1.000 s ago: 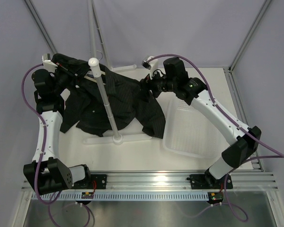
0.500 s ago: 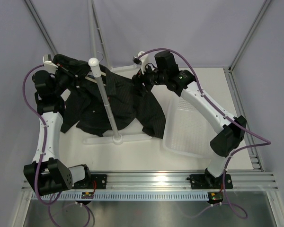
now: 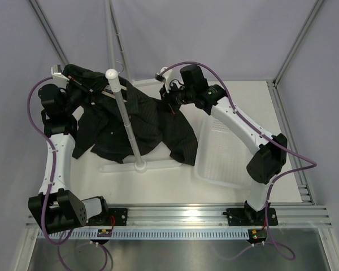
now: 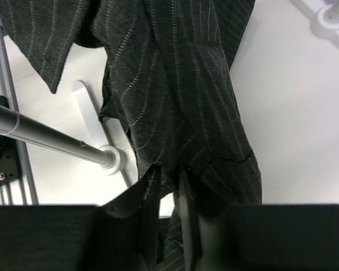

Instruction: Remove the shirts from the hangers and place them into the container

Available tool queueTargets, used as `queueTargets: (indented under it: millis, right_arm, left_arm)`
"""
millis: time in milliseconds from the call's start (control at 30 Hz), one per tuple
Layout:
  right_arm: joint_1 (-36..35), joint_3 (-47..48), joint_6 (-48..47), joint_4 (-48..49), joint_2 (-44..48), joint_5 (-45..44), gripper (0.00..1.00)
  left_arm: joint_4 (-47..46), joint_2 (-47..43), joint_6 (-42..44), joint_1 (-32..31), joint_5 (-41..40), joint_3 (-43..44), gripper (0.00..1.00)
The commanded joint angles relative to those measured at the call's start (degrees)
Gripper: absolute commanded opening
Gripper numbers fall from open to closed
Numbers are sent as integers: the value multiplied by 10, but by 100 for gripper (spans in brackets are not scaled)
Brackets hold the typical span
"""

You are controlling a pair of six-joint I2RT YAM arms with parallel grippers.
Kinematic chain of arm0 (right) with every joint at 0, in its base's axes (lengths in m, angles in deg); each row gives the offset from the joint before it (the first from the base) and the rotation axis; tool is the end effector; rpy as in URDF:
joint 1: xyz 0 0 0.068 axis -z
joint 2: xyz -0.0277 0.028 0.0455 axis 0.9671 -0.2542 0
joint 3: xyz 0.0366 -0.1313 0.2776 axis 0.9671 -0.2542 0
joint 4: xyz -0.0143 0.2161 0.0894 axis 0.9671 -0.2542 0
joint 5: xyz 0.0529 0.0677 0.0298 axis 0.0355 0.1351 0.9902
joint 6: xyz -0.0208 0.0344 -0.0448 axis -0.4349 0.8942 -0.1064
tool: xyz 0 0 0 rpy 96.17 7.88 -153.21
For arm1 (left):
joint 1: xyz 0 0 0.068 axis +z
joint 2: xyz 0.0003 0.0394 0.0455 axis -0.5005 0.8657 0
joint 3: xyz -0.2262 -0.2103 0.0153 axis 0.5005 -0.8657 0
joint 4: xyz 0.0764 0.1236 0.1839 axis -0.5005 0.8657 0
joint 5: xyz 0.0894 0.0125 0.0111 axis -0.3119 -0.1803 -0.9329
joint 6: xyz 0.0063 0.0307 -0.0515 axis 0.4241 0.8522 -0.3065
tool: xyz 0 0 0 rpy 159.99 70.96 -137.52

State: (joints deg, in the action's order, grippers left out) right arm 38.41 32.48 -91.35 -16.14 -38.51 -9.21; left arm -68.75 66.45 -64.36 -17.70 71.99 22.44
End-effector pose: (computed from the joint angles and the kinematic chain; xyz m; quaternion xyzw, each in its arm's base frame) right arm 0.3153 0.2652 0.4150 -0.4826 0.6945 0.3216 0.4259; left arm 0.2420 0.0233 0.4457 -0.2288 0.6508 -0.5327 0.4902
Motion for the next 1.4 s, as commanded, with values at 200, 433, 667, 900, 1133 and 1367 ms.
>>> queueTargets:
  millis: [200,433,667,900,1133,1367]
  right_arm:
    - [-5,-48,53,27,45,-23,0]
    - [-17,-173,115,42,155,-186,0]
    - [-18,-268,164,24,260,-338,0]
    - [-18,-321,218,-23,324,-490,0]
    - [-13,-355,261,-65,382,-627,0]
    - [16,-361,248,-46,372,-577,0]
  left_arm:
    - [-47,-5,4,4,4,28,0]
    - [-68,24,-1,7,-2,31,0]
    - [-75,29,-9,12,0,43,0]
    - [-45,25,12,19,0,62,0]
    - [-50,23,8,30,6,57,0]
    - [-92,15,-24,31,22,35,0]
